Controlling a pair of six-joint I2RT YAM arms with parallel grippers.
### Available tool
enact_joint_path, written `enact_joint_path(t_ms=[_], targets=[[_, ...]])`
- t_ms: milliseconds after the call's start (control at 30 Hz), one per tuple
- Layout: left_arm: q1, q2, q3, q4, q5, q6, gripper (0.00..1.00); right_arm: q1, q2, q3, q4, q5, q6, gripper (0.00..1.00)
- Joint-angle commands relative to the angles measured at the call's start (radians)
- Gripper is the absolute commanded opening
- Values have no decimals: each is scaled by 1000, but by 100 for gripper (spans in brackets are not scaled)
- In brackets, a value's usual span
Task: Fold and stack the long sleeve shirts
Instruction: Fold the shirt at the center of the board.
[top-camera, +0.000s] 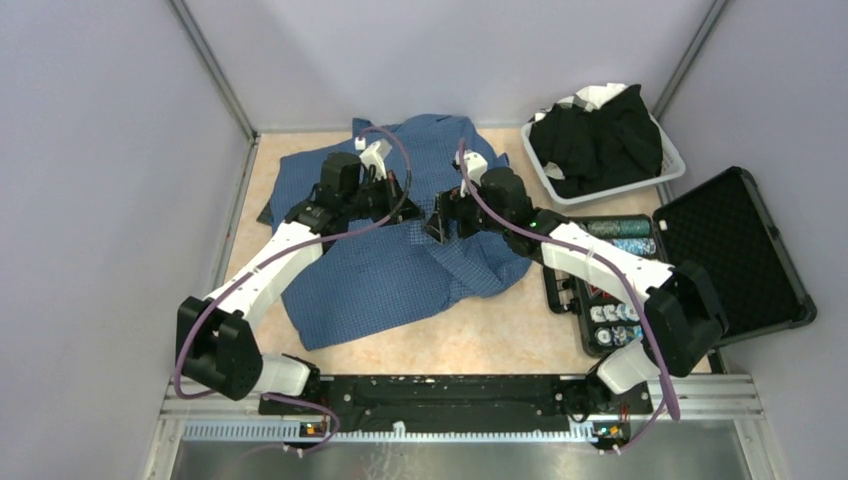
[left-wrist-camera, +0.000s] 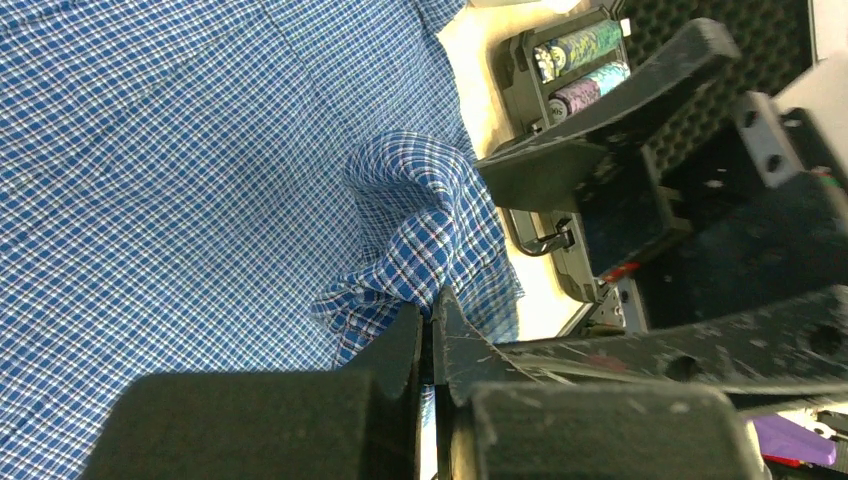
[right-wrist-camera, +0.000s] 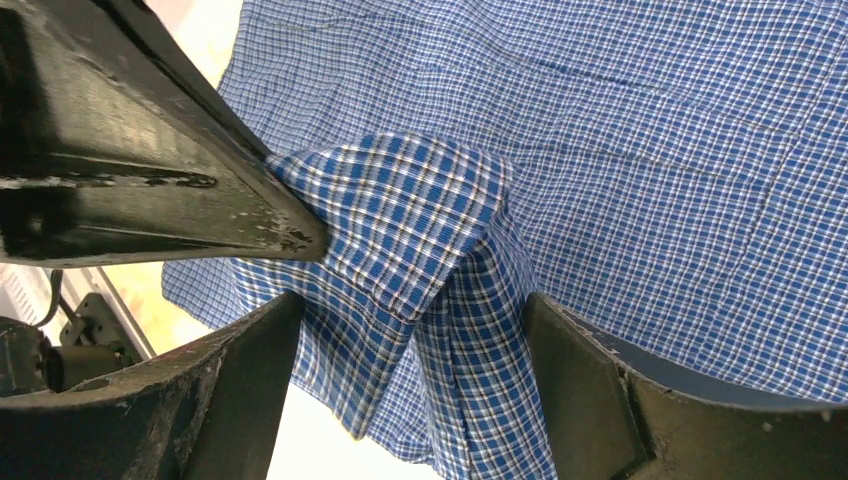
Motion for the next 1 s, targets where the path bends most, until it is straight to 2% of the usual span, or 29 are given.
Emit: enact_joint_path(t_ms=[0, 67, 133, 233, 267, 300, 367, 400, 500, 600, 733, 833, 967], targets=[[5, -66, -22, 95, 23, -4, 0, 6, -8, -36, 104, 1, 26, 80], [5, -76, -33, 108, 26, -13, 0, 5, -3, -49, 127, -21, 33, 74], [4, -83, -42, 118, 20, -18, 0, 5, -1, -56, 150, -48, 47, 60], [5, -97, -47, 82, -35, -16, 1, 5, 9, -49, 128, -20, 56, 19], [4, -99, -43, 47, -69, -18, 7, 4, 16, -35, 91, 19, 52, 7], [5, -103, -38, -8, -125, -23, 15, 2, 27, -20, 54, 61, 48, 0], [5, -111, -35, -130, -261, -57, 24, -9, 50, 2, -7, 121, 42, 0], [4, -116, -40, -201, -337, -91, 32, -22, 64, 14, -20, 134, 43, 0], [6, -133, -86, -363, -511, -205, 49, -44, 104, 35, -34, 158, 44, 0], [11, -191, -167, -486, -637, -350, 56, -47, 144, 48, -22, 170, 39, 0], [16, -263, -259, -662, -750, -529, 59, -54, 170, 53, 1, 160, 35, 0], [16, -287, -318, -818, -801, -689, 55, -71, 178, 60, 14, 139, 35, 0], [17, -300, -422, -883, -805, -833, 54, -91, 174, 56, 47, 86, 50, 0]])
